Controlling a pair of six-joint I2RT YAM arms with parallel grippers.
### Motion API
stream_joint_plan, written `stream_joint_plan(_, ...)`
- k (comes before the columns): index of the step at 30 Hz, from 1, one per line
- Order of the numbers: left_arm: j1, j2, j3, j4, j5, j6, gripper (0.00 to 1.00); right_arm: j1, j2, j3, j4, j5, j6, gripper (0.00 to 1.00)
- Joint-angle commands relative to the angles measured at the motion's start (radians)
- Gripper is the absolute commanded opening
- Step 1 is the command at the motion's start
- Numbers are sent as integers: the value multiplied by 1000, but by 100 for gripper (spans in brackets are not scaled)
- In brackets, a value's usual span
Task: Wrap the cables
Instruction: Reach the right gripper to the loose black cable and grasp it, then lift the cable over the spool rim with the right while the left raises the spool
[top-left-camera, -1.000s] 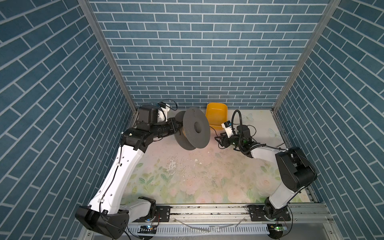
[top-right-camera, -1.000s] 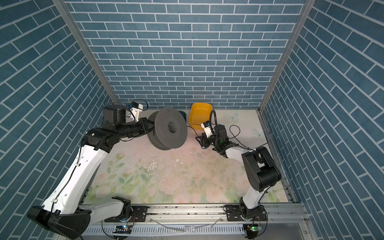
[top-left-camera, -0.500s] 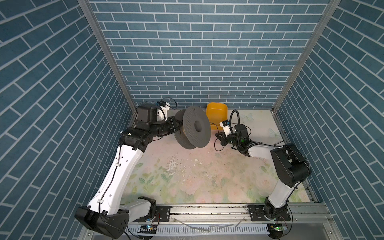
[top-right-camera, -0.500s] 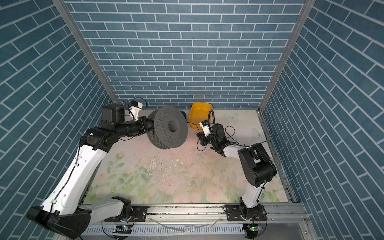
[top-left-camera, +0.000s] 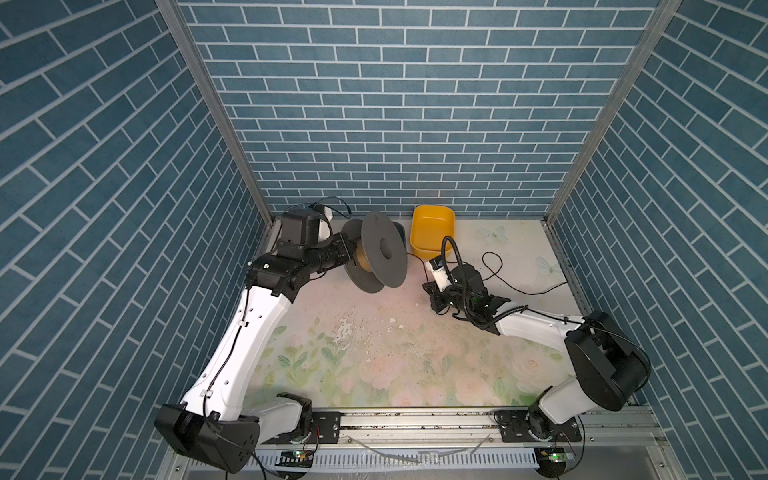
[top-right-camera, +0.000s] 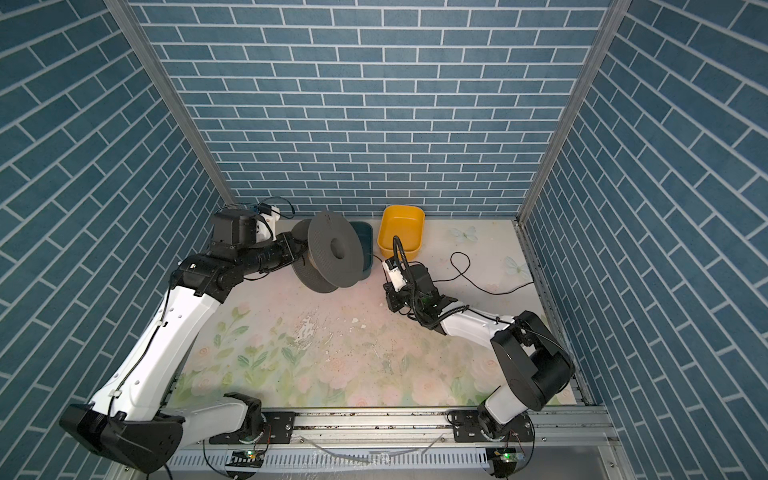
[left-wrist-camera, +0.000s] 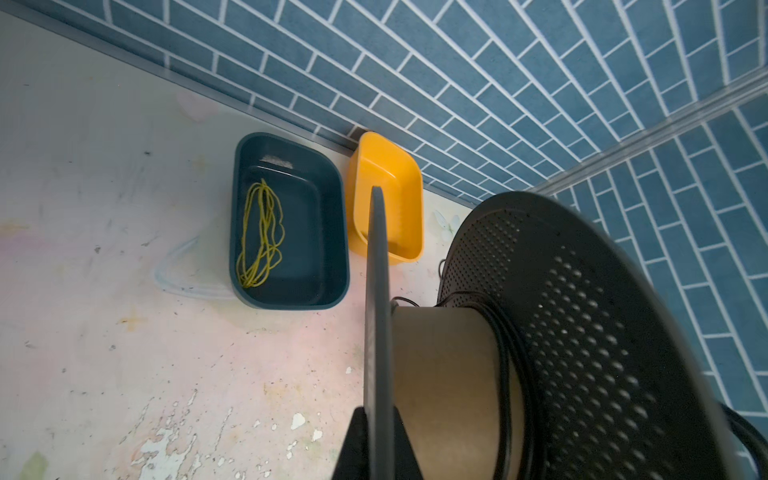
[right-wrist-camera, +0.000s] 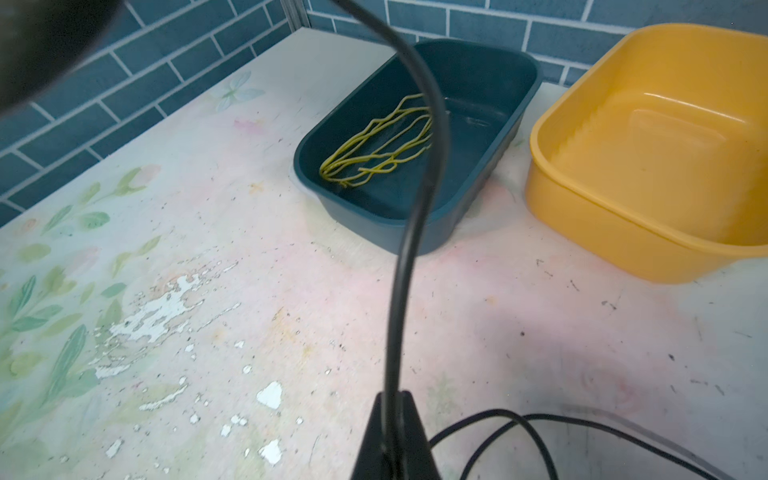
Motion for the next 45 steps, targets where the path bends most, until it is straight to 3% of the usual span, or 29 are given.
stream_joint_plan(1, -9, -6, -24, 123, -108, -14, 0, 81, -27, -4, -99, 151, -36, 0)
stream_joint_plan(4, -30, 0, -28, 130, -194, 3, 0, 151, -26, 22, -139, 214, -80, 0)
stream_joint_plan(7, -109, 5, -11, 103, -370, 76, 0, 204, -12, 59, -177, 241, -116, 0)
stream_joint_plan(11, -167, 25, -9, 77, -505, 120, 0, 272, -16, 80, -189, 269, -170, 0)
stream_joint_plan(16, -242, 72, 32, 9, -693, 195, 0, 341, -23, 152, -306, 269, -256, 0)
stream_joint_plan(19, -281, 124, 79, -55, -775, 223, 0, 366, -54, 153, -305, 203, -291, 0)
stream_joint_plan(25, -287, 146, 82, -21, -699, 185, 0, 402, -65, 180, -313, 173, -310, 0)
stream_joint_plan(37, -333, 243, 123, -128, -789, 257, 0, 425, -194, 214, -296, 282, -307, 0)
stream_joint_plan(45, -391, 236, 117, -201, -732, 272, 0, 417, -138, 334, -332, 573, -244, 0)
